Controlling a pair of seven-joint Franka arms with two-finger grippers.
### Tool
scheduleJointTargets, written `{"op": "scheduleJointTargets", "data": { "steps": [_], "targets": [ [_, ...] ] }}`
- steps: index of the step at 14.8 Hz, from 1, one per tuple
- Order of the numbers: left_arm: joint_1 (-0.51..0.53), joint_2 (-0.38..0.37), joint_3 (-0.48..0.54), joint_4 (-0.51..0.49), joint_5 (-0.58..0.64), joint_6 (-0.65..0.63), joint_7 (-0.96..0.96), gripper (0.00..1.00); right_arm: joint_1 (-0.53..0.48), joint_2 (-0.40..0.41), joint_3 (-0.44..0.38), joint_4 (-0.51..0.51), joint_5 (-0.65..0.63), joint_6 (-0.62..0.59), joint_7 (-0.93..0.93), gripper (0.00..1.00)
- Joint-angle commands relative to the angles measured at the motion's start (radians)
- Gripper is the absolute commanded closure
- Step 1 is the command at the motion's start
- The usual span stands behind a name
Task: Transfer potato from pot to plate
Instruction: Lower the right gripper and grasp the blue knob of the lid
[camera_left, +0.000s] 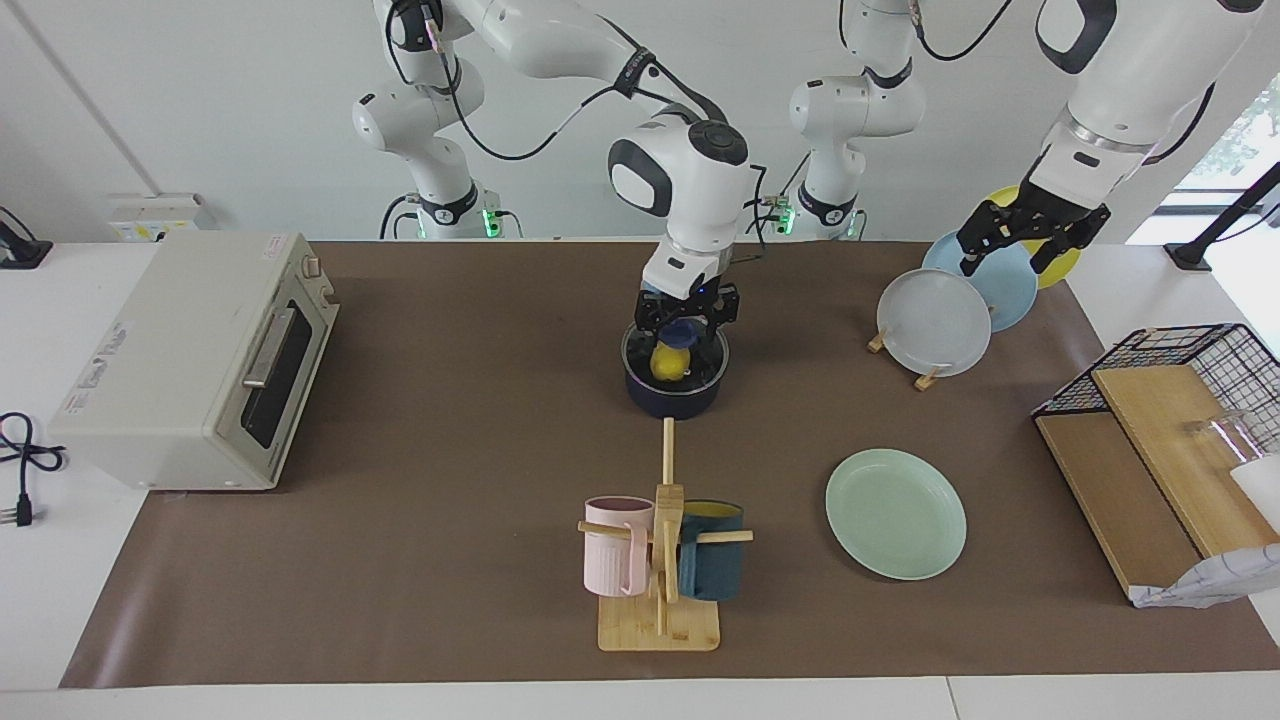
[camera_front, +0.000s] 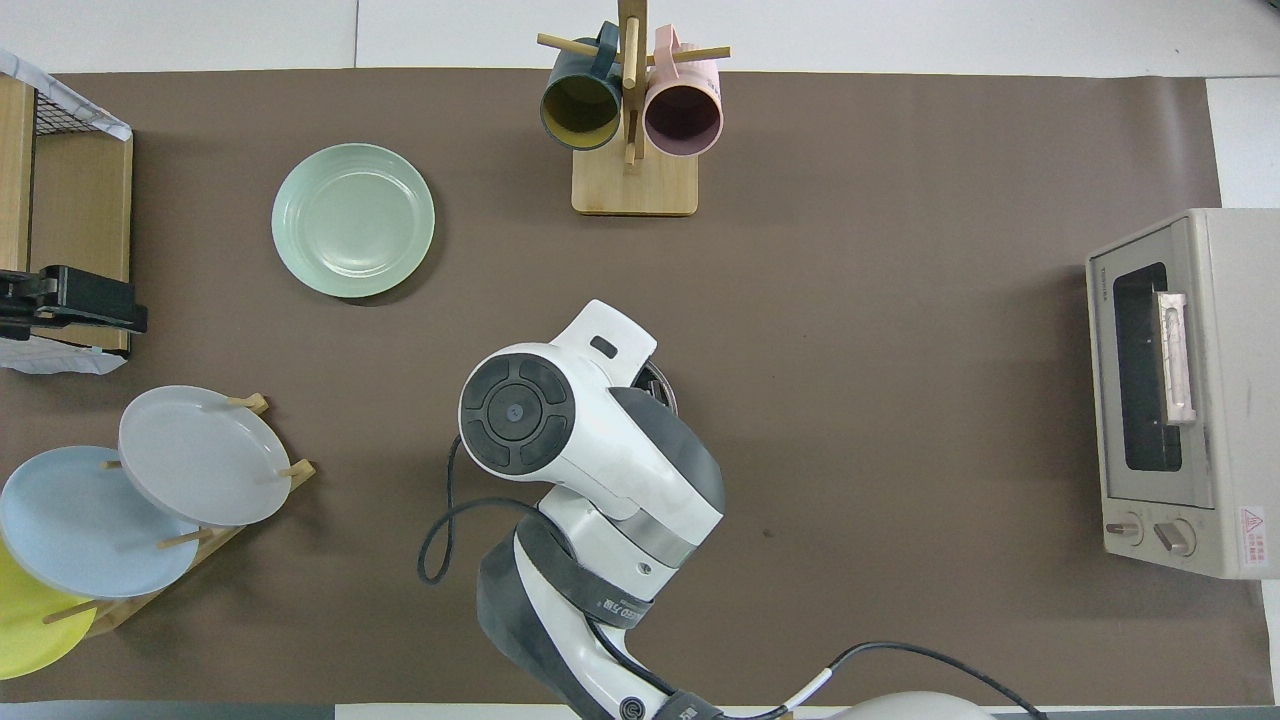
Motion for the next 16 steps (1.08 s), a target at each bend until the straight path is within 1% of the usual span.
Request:
{"op": "scheduleJointTargets", "data": {
  "steps": [1, 4, 6, 7, 11, 12, 15, 16],
  "targets": [
    [0.006, -0.013, -0.009, -0.014, 0.019, -0.008, -0.002, 0.00, -0.005, -0.031, 0.005, -0.042, -0.004, 0.006, 0.013, 0.13],
    [0.008, -0.013, -0.009, -0.014, 0.019, -0.007, -0.004, 0.00, -0.005, -0.036, 0.005, -0.052, -0.002, 0.010, 0.013, 0.17],
    [0.000, -0.013, -0.009, -0.014, 0.019, 0.003, -0.007, 0.00, -0.005, -0.036, 0.005, -0.052, -0.002, 0.012, 0.013, 0.27],
    [-0.003, -0.013, -0.010, -0.014, 0.019, 0.004, -0.007, 0.00, -0.005, -0.036, 0.005, -0.052, -0.002, 0.012, 0.013, 0.35],
    [-0.014, -0.011, -0.018, -0.014, 0.017, 0.029, -0.007, 0.00, -0.011, -0.039, 0.005, -0.049, -0.003, 0.009, 0.002, 0.50],
    [-0.020, -0.011, -0.018, -0.016, 0.017, 0.027, -0.007, 0.00, -0.016, -0.042, 0.006, -0.044, -0.002, 0.004, 0.002, 0.56],
    [-0.047, -0.011, -0.018, -0.025, 0.017, 0.065, -0.011, 0.00, -0.035, -0.057, 0.006, -0.023, 0.003, -0.013, -0.006, 0.56],
    [-0.063, -0.011, -0.018, -0.025, 0.017, 0.073, -0.014, 0.00, -0.049, -0.057, 0.005, 0.003, 0.003, -0.037, -0.033, 0.56]
  ]
}}
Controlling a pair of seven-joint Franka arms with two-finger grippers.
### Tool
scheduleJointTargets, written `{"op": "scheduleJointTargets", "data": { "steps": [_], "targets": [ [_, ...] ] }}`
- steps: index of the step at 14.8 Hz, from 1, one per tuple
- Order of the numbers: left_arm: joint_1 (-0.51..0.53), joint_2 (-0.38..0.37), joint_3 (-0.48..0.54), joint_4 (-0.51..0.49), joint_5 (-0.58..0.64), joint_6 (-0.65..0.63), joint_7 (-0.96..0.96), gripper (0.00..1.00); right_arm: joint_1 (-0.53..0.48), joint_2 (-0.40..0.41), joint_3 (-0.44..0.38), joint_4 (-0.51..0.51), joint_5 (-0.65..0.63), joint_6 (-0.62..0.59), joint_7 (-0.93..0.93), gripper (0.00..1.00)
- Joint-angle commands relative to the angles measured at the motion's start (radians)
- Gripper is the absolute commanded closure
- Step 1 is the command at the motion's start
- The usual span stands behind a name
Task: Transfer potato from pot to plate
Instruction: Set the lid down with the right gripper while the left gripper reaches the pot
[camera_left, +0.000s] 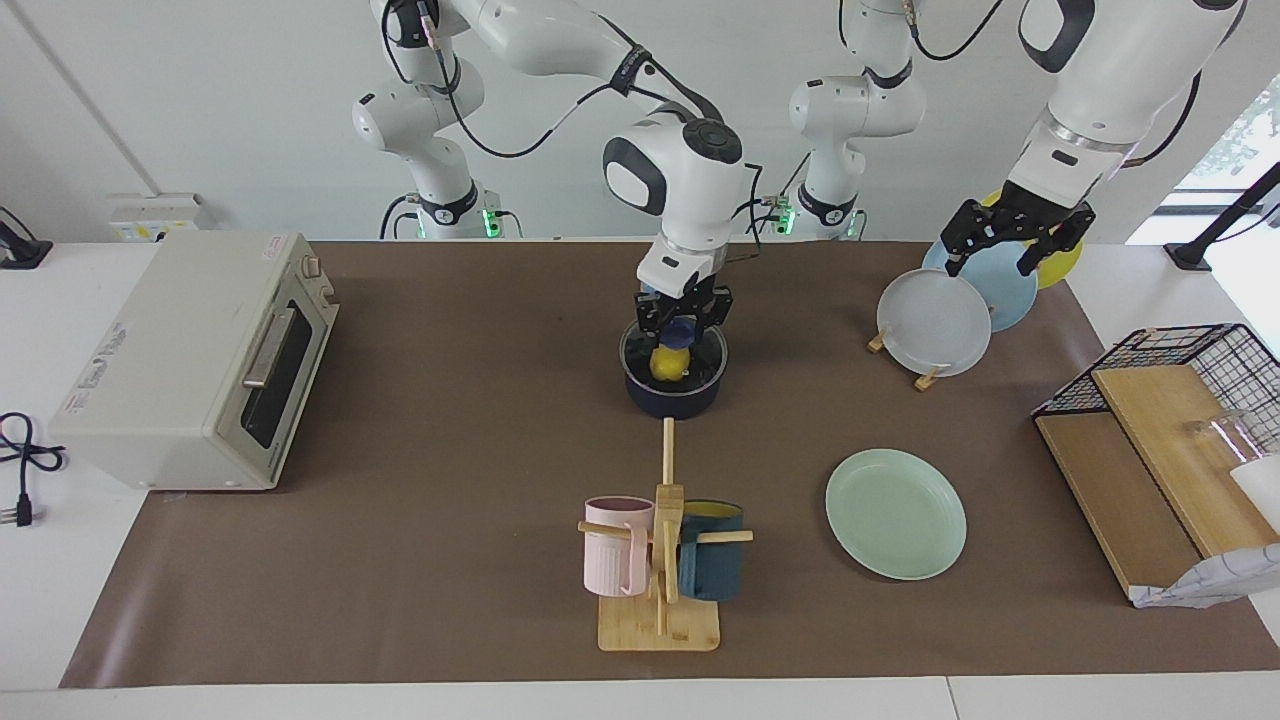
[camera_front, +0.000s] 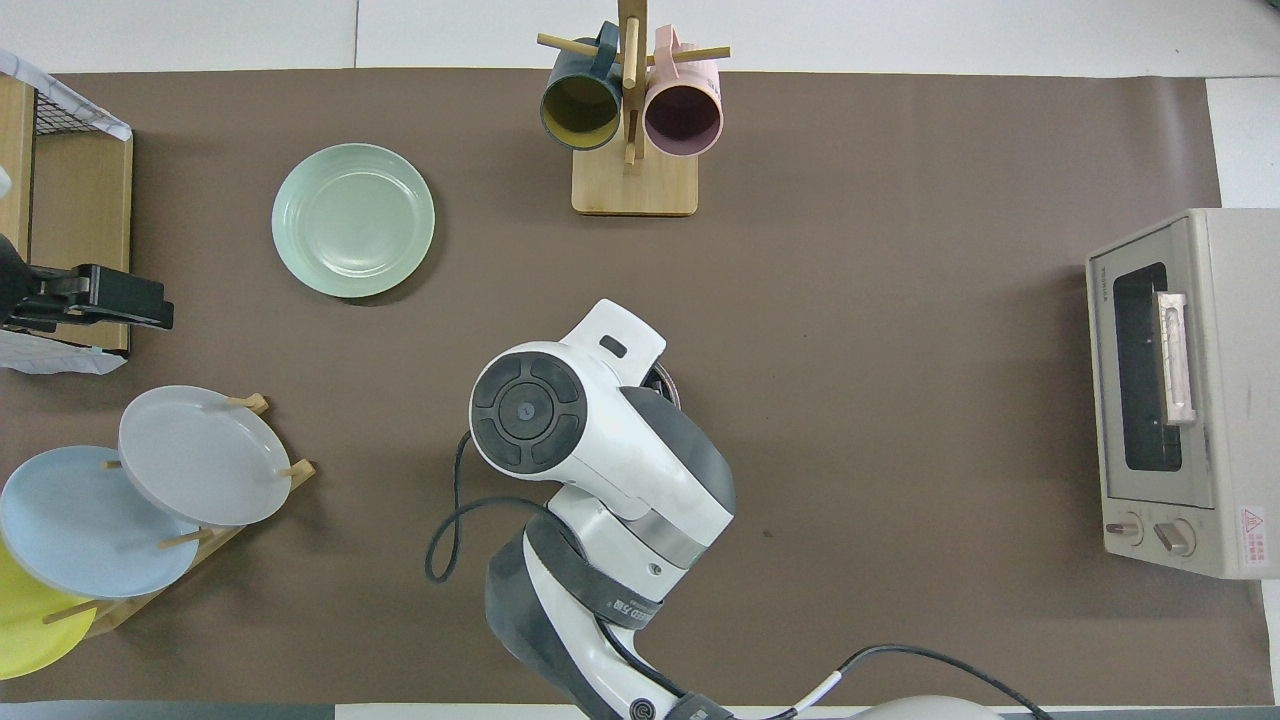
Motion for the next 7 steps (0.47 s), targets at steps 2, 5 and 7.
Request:
{"op": "scheduleJointTargets", "data": {
  "steps": [2, 5, 7],
  "targets": [
    [-0.062, -0.011, 0.005, -0.024, 0.016, 0.049, -0.020, 0.00, -0.078, -0.034, 0.006, 0.060, 0.003, -0.089, -0.140, 0.56],
    [-0.133, -0.019, 0.005, -0.057, 0.016, 0.084, -0.126, 0.00, -0.210, -0.054, 0.006, 0.061, 0.045, -0.095, -0.329, 0.56],
    [-0.209, -0.028, 0.005, -0.106, 0.016, 0.119, -0.239, 0.00, -0.300, -0.062, 0.004, 0.048, 0.051, -0.112, -0.473, 0.56]
  ]
}}
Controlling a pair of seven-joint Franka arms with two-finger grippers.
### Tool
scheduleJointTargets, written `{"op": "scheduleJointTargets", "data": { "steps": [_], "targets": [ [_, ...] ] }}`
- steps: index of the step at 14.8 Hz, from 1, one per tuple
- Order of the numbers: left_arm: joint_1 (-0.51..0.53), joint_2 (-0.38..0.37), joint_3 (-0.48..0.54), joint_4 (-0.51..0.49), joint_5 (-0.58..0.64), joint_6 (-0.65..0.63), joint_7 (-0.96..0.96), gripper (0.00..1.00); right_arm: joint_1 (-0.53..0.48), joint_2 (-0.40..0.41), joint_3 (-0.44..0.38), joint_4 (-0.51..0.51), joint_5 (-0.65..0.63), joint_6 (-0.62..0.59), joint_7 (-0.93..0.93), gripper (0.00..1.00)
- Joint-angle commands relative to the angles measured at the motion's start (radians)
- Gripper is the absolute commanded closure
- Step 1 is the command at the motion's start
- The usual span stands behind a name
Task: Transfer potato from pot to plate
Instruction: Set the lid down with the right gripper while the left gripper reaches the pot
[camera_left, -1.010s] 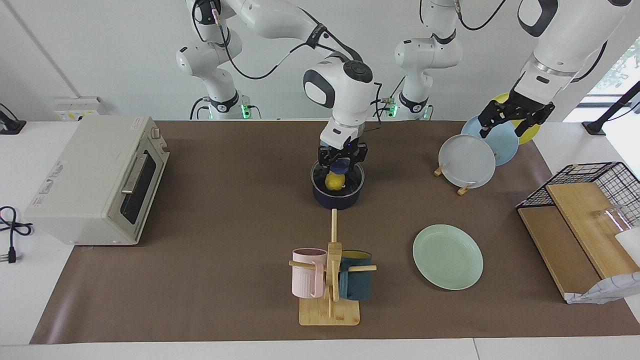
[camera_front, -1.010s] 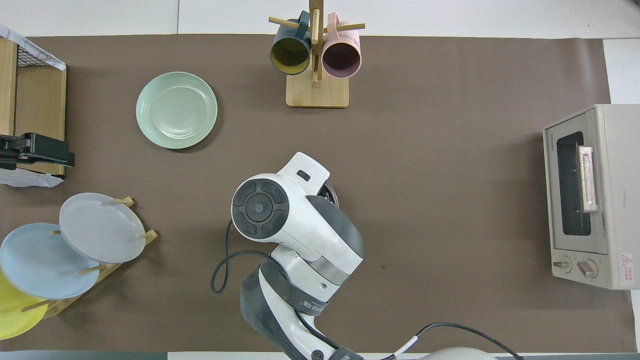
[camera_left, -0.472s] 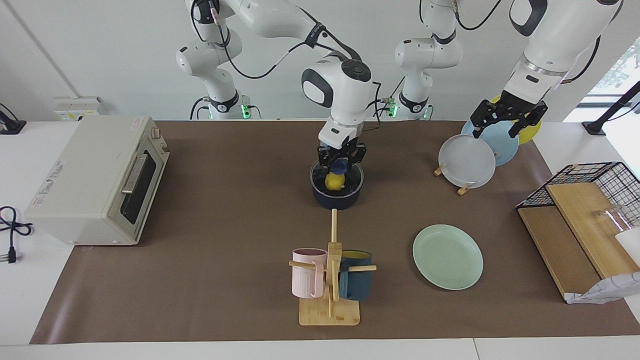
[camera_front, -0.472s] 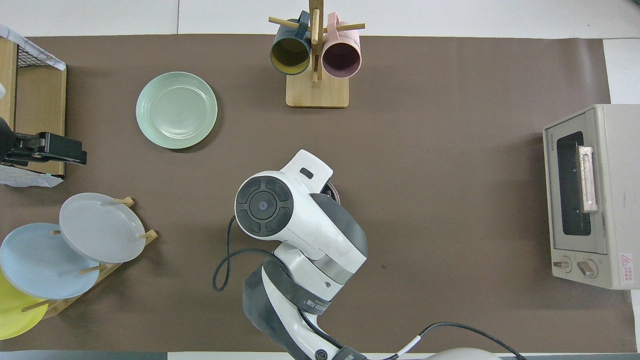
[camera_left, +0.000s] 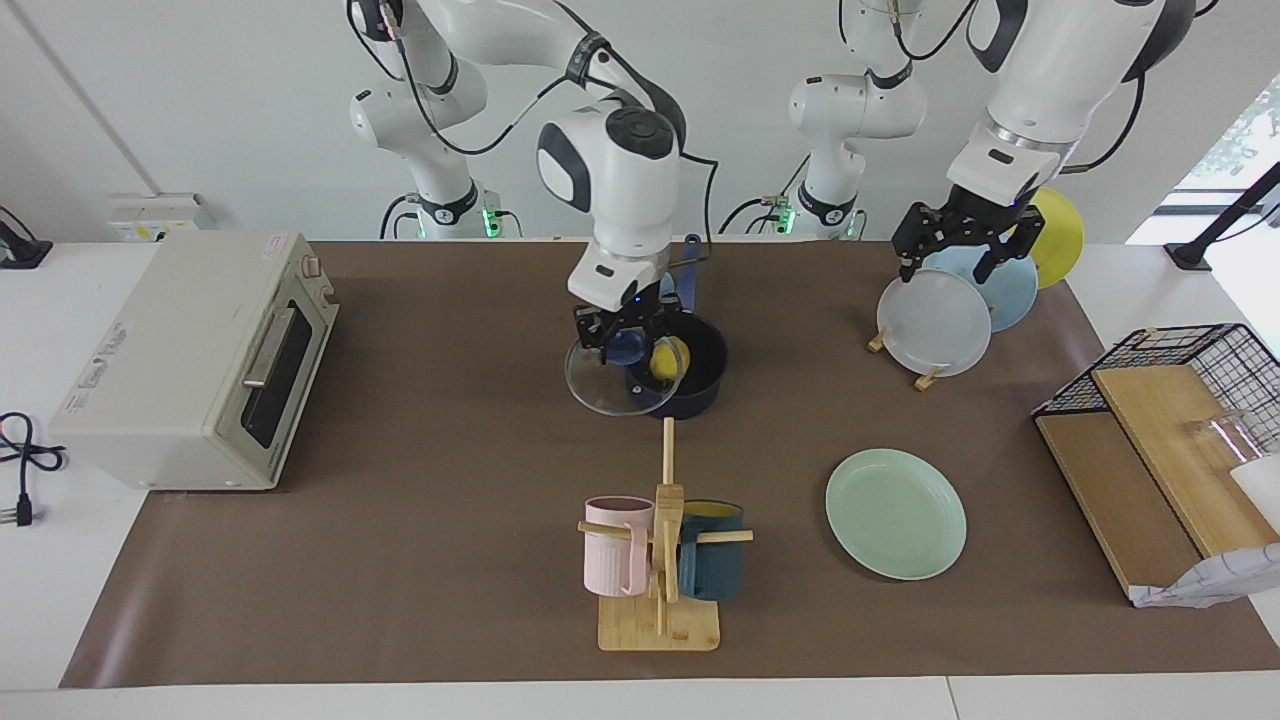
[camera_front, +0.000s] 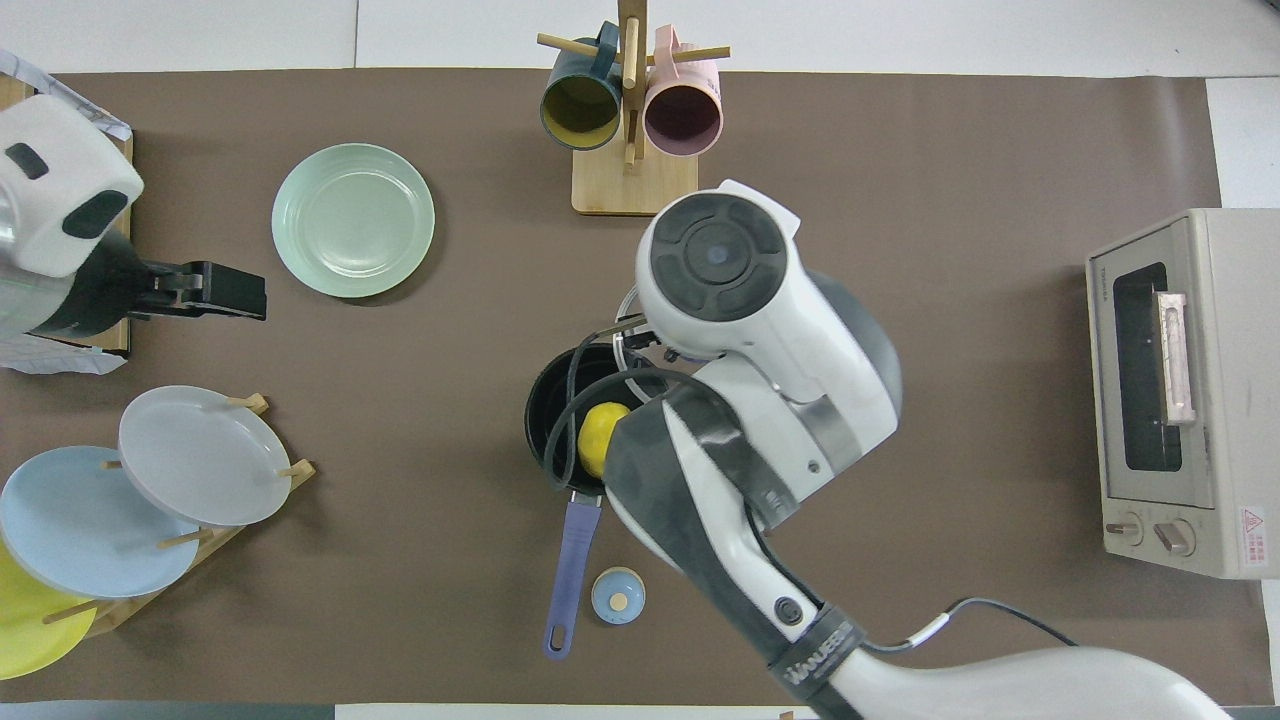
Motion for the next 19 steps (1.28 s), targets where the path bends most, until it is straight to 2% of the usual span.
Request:
{"op": "scheduleJointTargets", "data": {
  "steps": [1, 3, 5, 8, 10, 14, 19],
  "targets": [
    [-0.122, -0.022, 0.010, -0.088, 0.016, 0.070, -0.171, 0.00, -0.125, -0.020, 0.012, -0.025, 0.026, -0.031, -0.196, 0.56],
    [-0.215, 0.006, 0.008, -0.133, 0.016, 0.142, -0.304, 0.00, -0.219, -0.034, 0.011, -0.073, 0.026, -0.019, -0.322, 0.56],
    [-0.277, 0.036, 0.008, -0.185, 0.006, 0.215, -0.330, 0.00, -0.308, -0.066, 0.011, -0.163, 0.026, 0.026, -0.460, 0.56],
    [-0.346, 0.164, 0.008, -0.187, -0.009, 0.347, -0.459, 0.00, -0.391, -0.095, 0.009, -0.262, 0.026, 0.073, -0.596, 0.56],
    [-0.377, 0.202, 0.008, -0.187, -0.009, 0.378, -0.508, 0.00, -0.440, -0.103, 0.009, -0.288, 0.025, 0.093, -0.672, 0.56],
    [-0.413, 0.213, 0.008, -0.220, -0.035, 0.394, -0.531, 0.00, -0.491, -0.147, 0.009, -0.432, 0.025, 0.223, -0.734, 0.56],
    [-0.473, 0.221, 0.008, -0.334, -0.041, 0.542, -0.612, 0.00, -0.508, -0.184, 0.008, -0.570, 0.025, 0.351, -0.739, 0.55]
  ]
}}
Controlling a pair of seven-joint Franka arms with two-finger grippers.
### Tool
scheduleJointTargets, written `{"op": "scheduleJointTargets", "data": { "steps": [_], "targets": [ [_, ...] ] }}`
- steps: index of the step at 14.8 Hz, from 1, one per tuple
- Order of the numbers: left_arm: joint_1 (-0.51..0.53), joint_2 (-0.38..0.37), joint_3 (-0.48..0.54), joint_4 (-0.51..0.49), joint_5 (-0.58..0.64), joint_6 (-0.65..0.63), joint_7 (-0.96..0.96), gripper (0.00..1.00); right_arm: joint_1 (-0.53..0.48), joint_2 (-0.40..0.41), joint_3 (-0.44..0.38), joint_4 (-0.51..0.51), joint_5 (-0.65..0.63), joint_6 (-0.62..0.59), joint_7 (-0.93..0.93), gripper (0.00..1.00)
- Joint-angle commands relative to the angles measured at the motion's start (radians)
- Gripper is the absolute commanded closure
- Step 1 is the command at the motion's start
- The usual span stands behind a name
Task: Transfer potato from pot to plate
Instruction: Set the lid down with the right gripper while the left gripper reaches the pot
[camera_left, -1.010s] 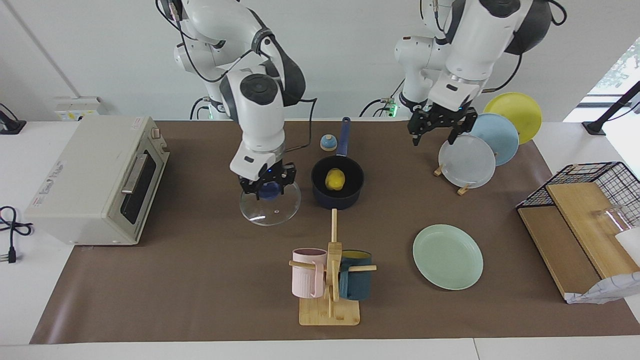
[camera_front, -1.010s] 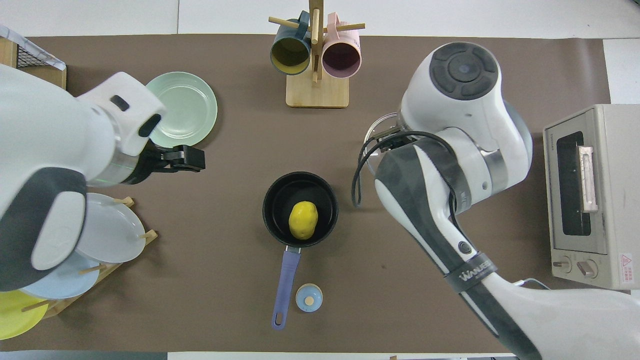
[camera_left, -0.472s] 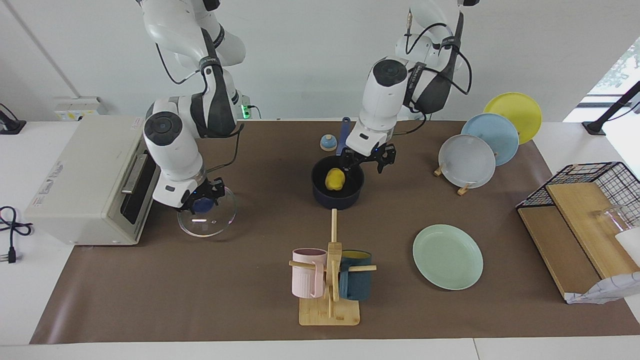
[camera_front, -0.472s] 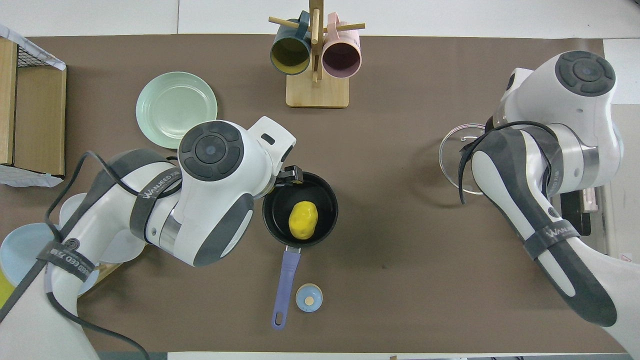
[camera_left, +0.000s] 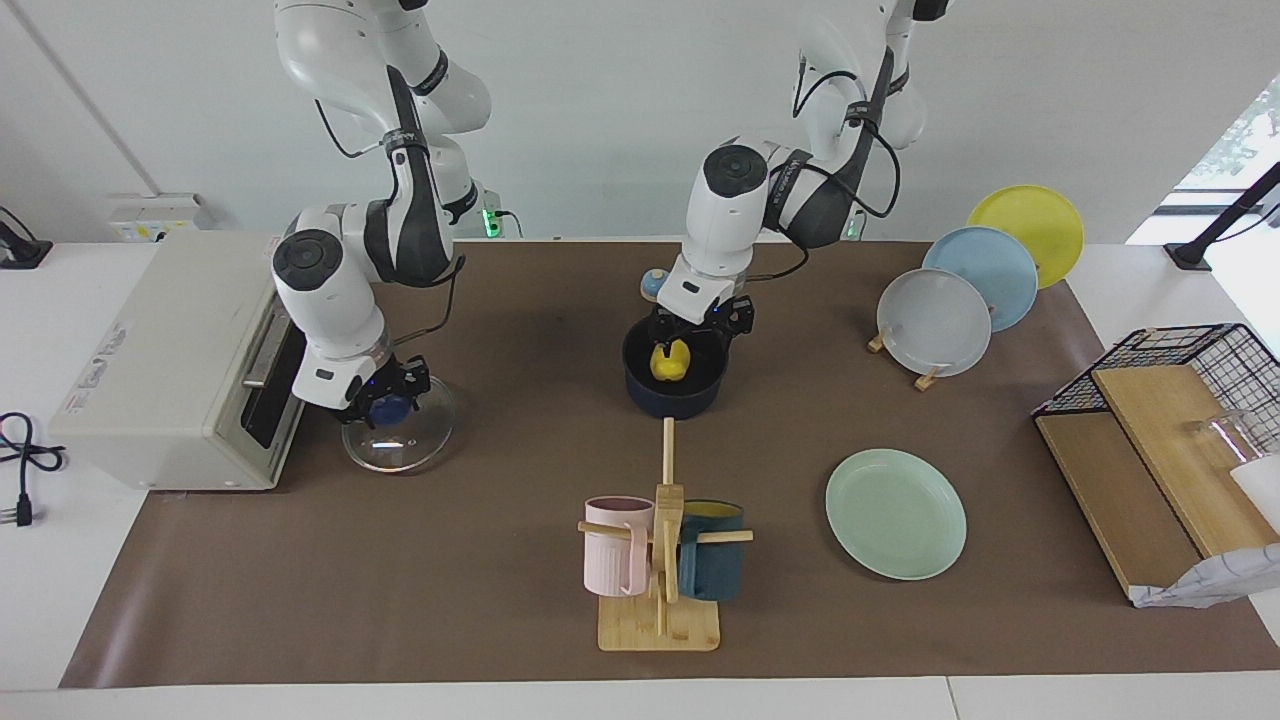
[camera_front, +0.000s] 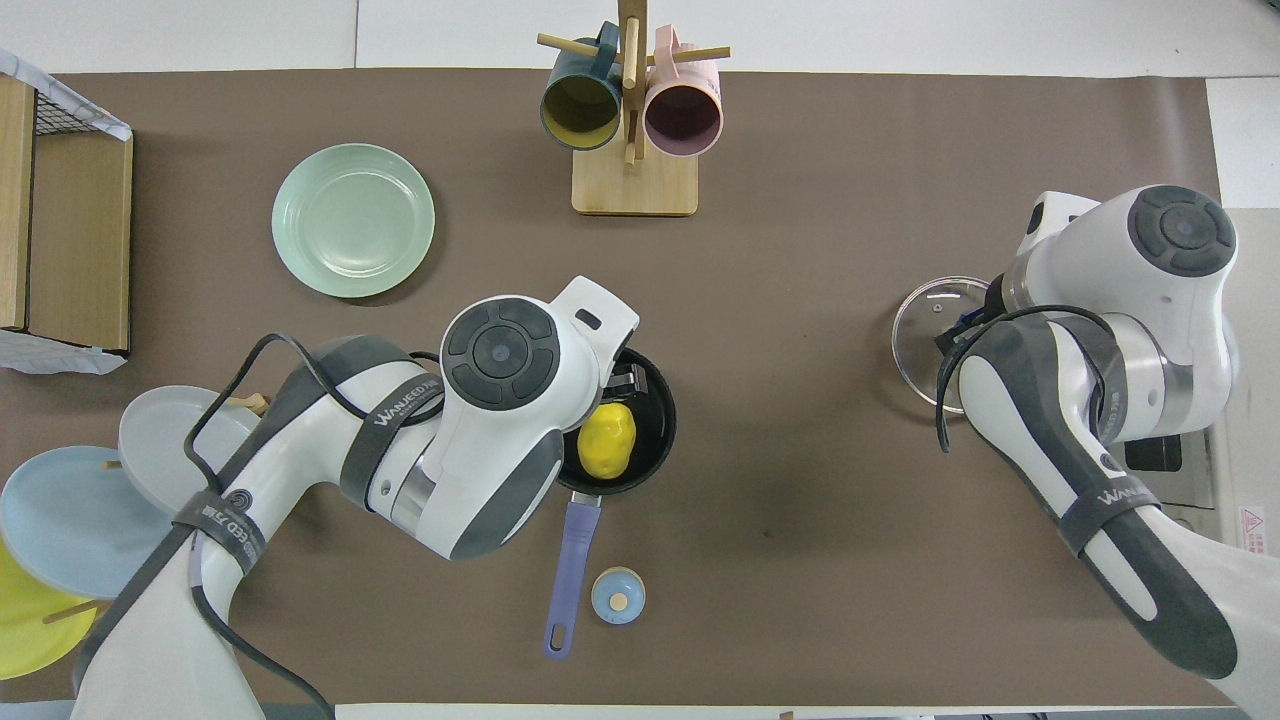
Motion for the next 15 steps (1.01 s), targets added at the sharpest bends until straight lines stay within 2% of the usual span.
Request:
{"op": "scheduleJointTargets", "data": {
  "steps": [1, 2, 3, 4, 7, 10, 12, 15],
  "targets": [
    [-0.046, -0.006, 0.016, -0.068, -0.013, 0.061, -0.054, 0.00, -0.025, -0.066, 0.010, -0.113, 0.015, 0.067, -0.021, 0.54],
    [-0.052, -0.004, 0.016, -0.081, -0.013, 0.066, -0.074, 0.00, -0.028, -0.071, 0.010, -0.123, 0.015, 0.083, -0.024, 0.48],
    [-0.060, 0.000, 0.016, -0.089, -0.013, 0.081, -0.094, 0.00, -0.028, -0.071, 0.010, -0.122, 0.015, 0.085, -0.024, 0.30],
    [-0.078, 0.006, 0.016, -0.097, -0.013, 0.101, -0.120, 0.00, -0.028, -0.069, 0.010, -0.114, 0.015, 0.079, -0.018, 0.01],
    [-0.102, 0.048, 0.016, -0.098, -0.013, 0.147, -0.172, 0.00, -0.019, -0.074, 0.012, -0.035, 0.015, -0.013, 0.014, 0.00],
    [-0.107, 0.068, 0.016, -0.098, -0.013, 0.159, -0.183, 0.00, -0.004, -0.088, 0.016, 0.193, 0.015, -0.310, 0.129, 0.00],
    [-0.115, 0.068, 0.016, -0.111, -0.013, 0.159, -0.172, 0.00, -0.004, -0.095, 0.016, 0.302, 0.018, -0.460, 0.167, 0.00],
    [-0.127, 0.074, 0.016, -0.120, -0.013, 0.181, -0.157, 0.00, -0.007, -0.152, 0.015, 0.329, 0.020, -0.537, 0.192, 0.00]
  ]
}}
